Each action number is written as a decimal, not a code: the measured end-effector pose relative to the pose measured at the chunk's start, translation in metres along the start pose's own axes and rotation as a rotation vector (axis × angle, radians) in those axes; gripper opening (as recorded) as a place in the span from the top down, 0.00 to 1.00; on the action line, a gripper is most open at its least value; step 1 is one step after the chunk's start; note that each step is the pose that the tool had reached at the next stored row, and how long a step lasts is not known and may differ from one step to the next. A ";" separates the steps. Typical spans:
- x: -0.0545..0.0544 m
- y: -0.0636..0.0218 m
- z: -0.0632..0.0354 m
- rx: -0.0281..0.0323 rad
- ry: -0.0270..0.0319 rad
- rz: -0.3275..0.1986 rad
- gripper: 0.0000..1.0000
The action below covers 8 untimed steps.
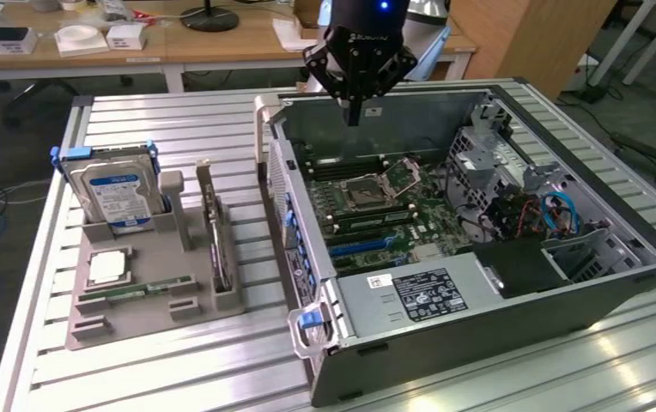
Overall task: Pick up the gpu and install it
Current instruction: 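Reach for the gpu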
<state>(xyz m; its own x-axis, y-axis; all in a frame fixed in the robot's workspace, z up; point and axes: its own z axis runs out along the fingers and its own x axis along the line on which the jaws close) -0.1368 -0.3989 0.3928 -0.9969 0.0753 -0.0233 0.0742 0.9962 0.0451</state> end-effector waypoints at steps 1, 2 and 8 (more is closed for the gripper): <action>0.001 -0.0001 0.0000 0.0000 0.0000 0.000 0.90; 0.002 -0.0001 0.0000 0.0000 0.0000 0.000 0.90; 0.007 -0.0005 -0.0002 0.0000 0.0001 0.000 0.90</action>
<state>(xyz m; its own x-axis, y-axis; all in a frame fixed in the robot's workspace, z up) -0.1434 -0.3989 0.3928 -0.9969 0.0753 -0.0233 0.0742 0.9962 0.0451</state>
